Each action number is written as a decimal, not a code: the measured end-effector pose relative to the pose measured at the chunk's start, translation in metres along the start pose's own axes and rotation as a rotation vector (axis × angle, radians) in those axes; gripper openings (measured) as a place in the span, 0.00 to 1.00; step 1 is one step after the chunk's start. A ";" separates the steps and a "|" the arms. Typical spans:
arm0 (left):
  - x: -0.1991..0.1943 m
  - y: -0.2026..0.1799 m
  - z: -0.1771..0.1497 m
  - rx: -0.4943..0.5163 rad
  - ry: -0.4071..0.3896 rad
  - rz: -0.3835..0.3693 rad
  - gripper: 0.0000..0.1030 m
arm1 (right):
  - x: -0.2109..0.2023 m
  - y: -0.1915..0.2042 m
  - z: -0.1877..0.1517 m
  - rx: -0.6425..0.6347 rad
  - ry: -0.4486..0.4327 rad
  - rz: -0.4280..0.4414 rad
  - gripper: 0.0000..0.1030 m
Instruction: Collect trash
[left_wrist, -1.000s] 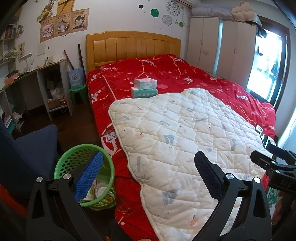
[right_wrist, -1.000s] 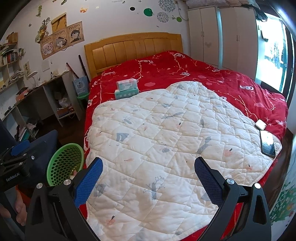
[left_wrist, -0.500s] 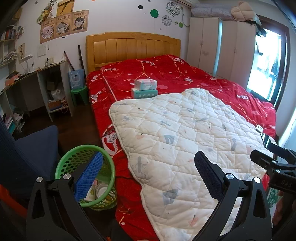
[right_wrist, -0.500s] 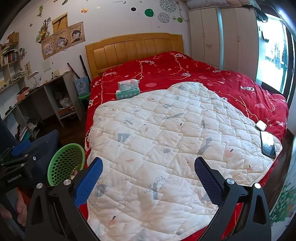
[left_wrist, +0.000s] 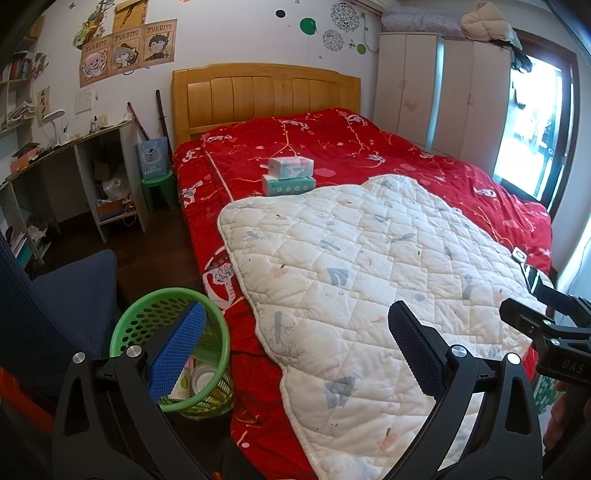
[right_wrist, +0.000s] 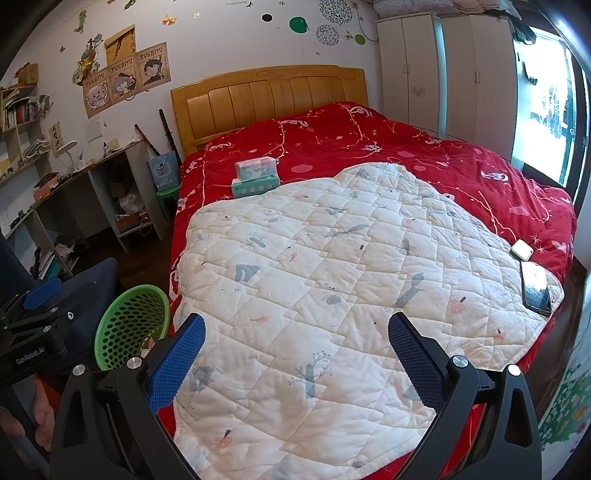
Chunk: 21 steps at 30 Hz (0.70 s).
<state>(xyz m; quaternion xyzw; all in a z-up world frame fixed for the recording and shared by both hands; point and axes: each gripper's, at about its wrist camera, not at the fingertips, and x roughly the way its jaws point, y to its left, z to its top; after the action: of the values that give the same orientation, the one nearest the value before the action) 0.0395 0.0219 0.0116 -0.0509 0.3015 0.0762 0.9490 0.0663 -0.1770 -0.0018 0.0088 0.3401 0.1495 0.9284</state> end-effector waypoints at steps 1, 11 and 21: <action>0.001 0.000 0.000 -0.001 -0.001 0.000 0.95 | 0.000 0.000 0.000 0.000 0.001 0.001 0.93; 0.001 0.000 0.000 -0.002 -0.001 -0.005 0.95 | 0.000 0.001 0.000 0.000 0.002 0.001 0.93; 0.004 0.001 -0.003 -0.008 0.008 -0.018 0.95 | 0.006 -0.001 -0.002 0.005 0.012 -0.002 0.93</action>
<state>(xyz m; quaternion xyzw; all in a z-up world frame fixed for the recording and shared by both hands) 0.0410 0.0224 0.0067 -0.0579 0.3048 0.0685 0.9482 0.0693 -0.1764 -0.0073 0.0097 0.3460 0.1479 0.9265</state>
